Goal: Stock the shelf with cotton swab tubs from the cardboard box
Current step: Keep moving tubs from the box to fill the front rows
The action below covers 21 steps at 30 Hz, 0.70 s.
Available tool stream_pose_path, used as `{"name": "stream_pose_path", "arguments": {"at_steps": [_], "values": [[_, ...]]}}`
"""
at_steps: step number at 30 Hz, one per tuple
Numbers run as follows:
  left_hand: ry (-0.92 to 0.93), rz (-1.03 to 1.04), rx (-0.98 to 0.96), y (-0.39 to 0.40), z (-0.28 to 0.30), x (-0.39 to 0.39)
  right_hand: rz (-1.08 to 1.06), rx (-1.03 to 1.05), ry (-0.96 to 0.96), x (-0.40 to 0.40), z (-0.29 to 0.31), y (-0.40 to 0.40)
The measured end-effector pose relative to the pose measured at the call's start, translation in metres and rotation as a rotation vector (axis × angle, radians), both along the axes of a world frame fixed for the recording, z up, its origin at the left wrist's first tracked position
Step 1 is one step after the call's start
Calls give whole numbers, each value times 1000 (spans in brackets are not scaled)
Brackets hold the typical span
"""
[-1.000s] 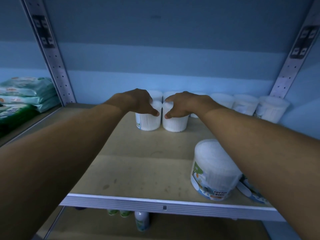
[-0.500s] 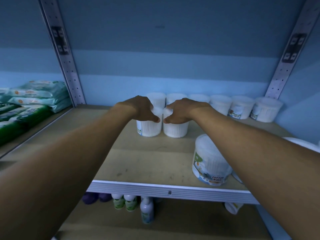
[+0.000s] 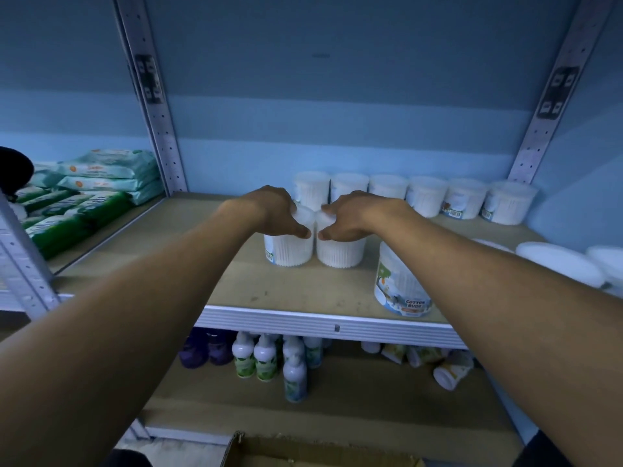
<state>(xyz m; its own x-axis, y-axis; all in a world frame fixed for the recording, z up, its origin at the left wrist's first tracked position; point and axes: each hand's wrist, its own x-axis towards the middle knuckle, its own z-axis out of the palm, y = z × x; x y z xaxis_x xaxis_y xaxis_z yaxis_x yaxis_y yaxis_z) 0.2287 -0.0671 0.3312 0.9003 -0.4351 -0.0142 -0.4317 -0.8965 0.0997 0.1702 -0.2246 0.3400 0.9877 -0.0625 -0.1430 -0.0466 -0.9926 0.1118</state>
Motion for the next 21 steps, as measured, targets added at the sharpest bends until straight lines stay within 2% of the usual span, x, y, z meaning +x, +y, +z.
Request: {"name": "stream_pose_path", "arguments": {"at_steps": [8, 13, 17, 21], "values": [[-11, -33, 20, 17, -3, -18, 37, -31, 17, -23, 4, 11], [-5, -48, 66, 24, -1, -28, 33, 62, 1, -35, 4, 12], [111, -52, 144, 29, 20, -37, 39, 120, 54, -40, 13, 11], [237, -33, 87, 33, 29, -36, 86, 113, 154, -44, 27, 9]]}}
